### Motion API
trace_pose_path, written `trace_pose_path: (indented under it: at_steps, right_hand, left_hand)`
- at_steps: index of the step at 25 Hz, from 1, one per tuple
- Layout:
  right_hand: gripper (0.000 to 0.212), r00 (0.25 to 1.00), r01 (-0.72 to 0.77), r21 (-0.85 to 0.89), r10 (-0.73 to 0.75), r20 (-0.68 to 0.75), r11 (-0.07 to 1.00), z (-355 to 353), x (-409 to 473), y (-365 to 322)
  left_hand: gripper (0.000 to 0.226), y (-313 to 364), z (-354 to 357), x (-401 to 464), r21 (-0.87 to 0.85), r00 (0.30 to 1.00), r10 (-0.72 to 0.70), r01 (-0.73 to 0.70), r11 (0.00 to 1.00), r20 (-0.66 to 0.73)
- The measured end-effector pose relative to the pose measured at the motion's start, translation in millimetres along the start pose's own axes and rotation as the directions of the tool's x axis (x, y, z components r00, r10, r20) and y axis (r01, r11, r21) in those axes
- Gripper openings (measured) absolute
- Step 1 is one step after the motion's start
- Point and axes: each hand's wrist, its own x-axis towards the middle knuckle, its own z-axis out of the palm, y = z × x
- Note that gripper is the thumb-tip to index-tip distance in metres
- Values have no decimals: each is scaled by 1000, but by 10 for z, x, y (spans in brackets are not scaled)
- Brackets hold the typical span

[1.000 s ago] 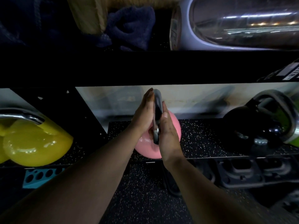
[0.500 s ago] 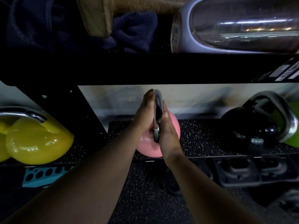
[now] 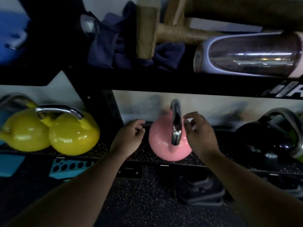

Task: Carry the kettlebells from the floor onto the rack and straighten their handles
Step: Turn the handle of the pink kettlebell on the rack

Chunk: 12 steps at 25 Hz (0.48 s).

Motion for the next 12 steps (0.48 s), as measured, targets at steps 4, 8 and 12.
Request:
trace_pose_path:
  at_steps: [4,8,12]
  right_hand:
    - [13,969,233,0,-232,83,973,280,-143,-481]
    - [13,939,286,145,-307,153,947,911,-301,-1166]
    - [13,892,356,255,-408,193,899,1857,-327,-1988]
  left_hand:
    - [7,-399,-742,-382,56,927,-81,109,992,-366]
    - [17,-991,-1498,-582,-8,764,-216,266,964,-608]
    - [54,-1520,-2163,-356,-86,698,-317,346,934,-642]
